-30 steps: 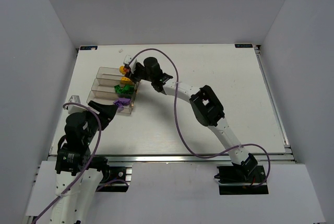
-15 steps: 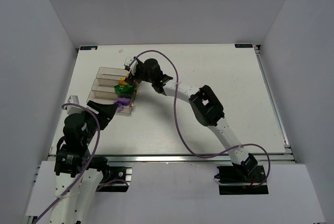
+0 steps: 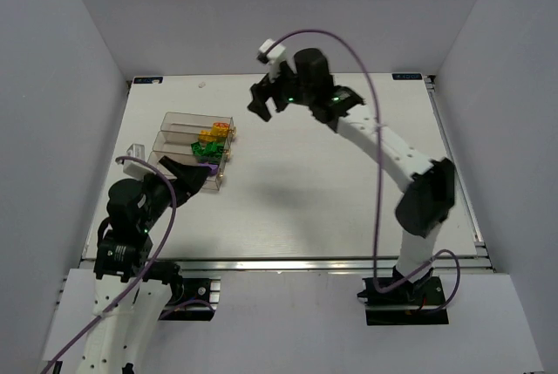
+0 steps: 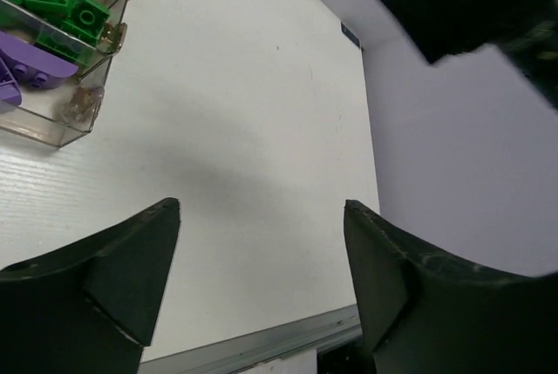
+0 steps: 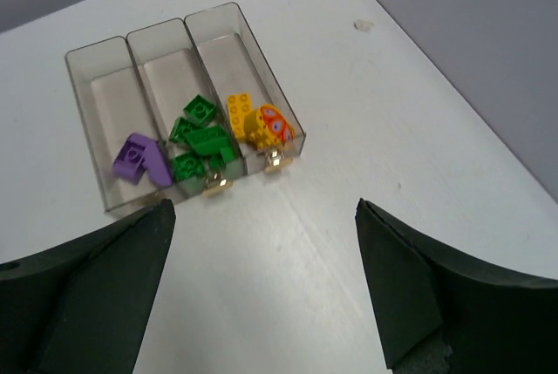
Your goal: Sort the legos into containers by color
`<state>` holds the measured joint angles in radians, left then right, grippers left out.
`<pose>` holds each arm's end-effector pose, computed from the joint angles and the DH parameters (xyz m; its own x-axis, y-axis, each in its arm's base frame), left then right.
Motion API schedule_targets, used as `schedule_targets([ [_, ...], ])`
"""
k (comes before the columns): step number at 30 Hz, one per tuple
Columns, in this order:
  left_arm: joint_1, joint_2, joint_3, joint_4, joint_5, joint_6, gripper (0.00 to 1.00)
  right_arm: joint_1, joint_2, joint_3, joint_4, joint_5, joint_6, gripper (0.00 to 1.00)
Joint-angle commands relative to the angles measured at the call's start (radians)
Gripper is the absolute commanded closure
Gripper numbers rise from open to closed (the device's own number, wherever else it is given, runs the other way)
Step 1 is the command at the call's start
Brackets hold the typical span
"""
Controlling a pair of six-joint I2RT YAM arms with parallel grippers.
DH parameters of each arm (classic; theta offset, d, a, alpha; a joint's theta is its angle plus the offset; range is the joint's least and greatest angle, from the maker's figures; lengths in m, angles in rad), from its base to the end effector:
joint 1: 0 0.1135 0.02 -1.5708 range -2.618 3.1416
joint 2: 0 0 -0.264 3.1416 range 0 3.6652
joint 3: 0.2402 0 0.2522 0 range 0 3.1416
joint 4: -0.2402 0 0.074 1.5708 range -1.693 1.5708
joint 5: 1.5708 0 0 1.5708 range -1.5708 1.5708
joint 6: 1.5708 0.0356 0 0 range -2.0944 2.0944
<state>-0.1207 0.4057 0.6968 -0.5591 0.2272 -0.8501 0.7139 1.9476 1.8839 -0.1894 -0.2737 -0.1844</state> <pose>0.0980 -0.0200 0.3167 -0.4236 -0.6860 -0.5915 0.0222 0.6450 -0.7639 0.3491 0.3152 0.3761 -0.0342 -0.2632 -0.9641 -0.8489 0.5168 -0.1110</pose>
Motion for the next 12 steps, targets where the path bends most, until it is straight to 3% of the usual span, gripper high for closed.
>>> schedule_targets([
  [1, 0.004, 0.042, 0.015, 0.093, 0.096, 0.077, 0.13, -0.027, -0.177, -0.121, -0.325, 0.039, 0.085, 0.11],
  [6, -0.005, 0.093, -0.020, 0.214, 0.170, 0.086, 0.06, -0.065, -0.422, -0.363, -0.363, 0.172, 0.071, 0.11],
  [12, -0.005, 0.148, -0.025, 0.283, 0.208, 0.124, 0.03, -0.117, -0.567, -0.520, -0.334, 0.269, 0.044, 0.11],
])
